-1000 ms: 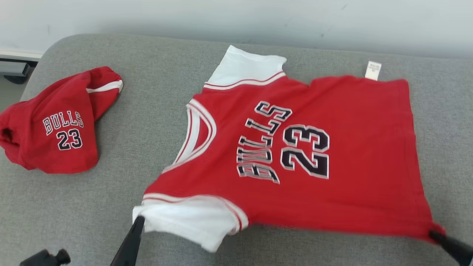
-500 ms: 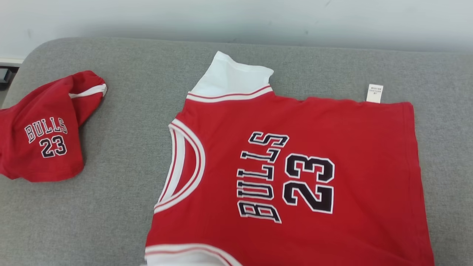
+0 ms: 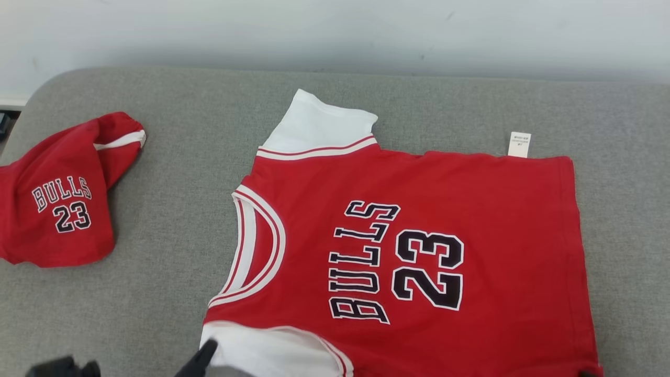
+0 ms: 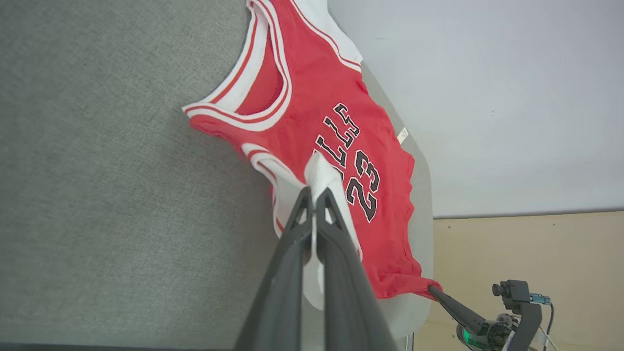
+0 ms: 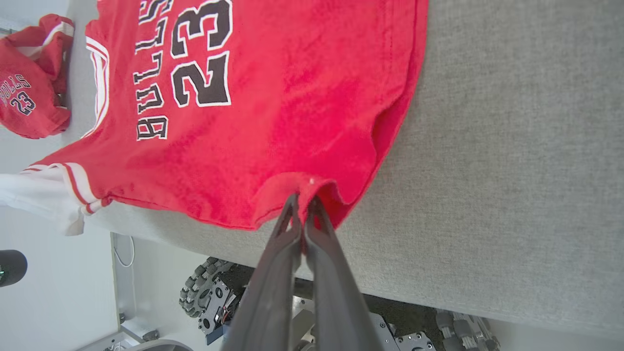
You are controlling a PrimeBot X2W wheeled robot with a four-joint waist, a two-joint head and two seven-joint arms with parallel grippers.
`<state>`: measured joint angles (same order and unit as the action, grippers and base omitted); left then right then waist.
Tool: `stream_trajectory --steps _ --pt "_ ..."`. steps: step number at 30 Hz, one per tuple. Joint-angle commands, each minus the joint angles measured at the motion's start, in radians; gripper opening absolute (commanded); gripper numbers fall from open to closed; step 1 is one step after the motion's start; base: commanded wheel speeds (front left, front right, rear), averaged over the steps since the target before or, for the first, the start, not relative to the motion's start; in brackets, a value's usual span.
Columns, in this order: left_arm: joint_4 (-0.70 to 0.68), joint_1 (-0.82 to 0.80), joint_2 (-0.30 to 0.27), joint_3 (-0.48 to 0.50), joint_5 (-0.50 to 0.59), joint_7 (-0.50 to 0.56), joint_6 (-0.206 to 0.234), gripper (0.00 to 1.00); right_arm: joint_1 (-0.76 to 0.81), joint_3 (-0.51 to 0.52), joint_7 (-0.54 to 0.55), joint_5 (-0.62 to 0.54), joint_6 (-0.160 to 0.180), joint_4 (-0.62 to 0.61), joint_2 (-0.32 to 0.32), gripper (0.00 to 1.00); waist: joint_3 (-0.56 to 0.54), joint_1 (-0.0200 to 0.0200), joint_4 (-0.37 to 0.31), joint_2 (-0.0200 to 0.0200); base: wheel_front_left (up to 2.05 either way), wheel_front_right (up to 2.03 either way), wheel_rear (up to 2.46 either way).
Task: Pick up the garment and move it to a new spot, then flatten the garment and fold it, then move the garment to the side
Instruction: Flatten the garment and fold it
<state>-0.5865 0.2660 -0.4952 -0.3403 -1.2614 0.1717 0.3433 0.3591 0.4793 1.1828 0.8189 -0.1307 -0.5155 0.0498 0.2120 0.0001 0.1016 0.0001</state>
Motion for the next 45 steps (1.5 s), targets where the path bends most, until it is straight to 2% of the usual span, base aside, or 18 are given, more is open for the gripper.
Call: stream_trajectory --steps 1,7,17,30,43,44,45 --pt "0.007 -0.042 -0.004 -0.004 0.014 0.013 0.004 0.00 -0.021 -0.006 -0.018 0.010 0.000 -0.003 0.002 0.00 -0.010 -0.0001 -0.004 -0.0001 0.00 0.00 0.00" --pt "0.083 -0.187 -0.005 -0.043 0.049 0.068 0.020 0.00 -0.083 -0.014 -0.060 -0.017 0.000 0.029 0.002 0.00 -0.014 -0.0001 -0.006 -0.0001 0.00 0.00 0.00" --pt "0.322 -0.445 0.003 -0.159 0.180 0.152 0.031 0.00 -0.244 -0.021 -0.094 -0.100 0.000 0.146 0.002 0.00 0.017 -0.0001 -0.004 -0.0001 0.00 0.00 0.00" --pt "0.488 -0.590 0.051 -0.197 0.231 0.157 0.014 0.00 -0.375 -0.013 -0.119 -0.190 0.000 0.280 0.002 0.00 0.047 -0.0001 0.010 -0.0001 0.00 0.00 0.00" --pt "0.606 -0.690 0.070 -0.258 0.285 0.179 -0.021 0.01 -0.426 -0.026 -0.174 -0.241 0.000 0.323 0.002 0.00 0.071 -0.0001 0.004 -0.0001 0.00 0.00 0.00" --pt "0.611 -0.692 0.076 -0.257 0.283 0.173 -0.023 0.49 -0.430 -0.031 -0.182 -0.237 0.000 0.330 0.002 0.38 0.072 -0.0001 0.003 -0.0001 0.00 0.00 0.00" --pt "0.617 -0.697 0.079 -0.255 0.287 0.166 -0.025 1.00 -0.430 -0.037 -0.190 -0.237 0.000 0.334 0.001 0.81 0.074 -0.0001 0.002 -0.0001 0.00 0.00 0.00"
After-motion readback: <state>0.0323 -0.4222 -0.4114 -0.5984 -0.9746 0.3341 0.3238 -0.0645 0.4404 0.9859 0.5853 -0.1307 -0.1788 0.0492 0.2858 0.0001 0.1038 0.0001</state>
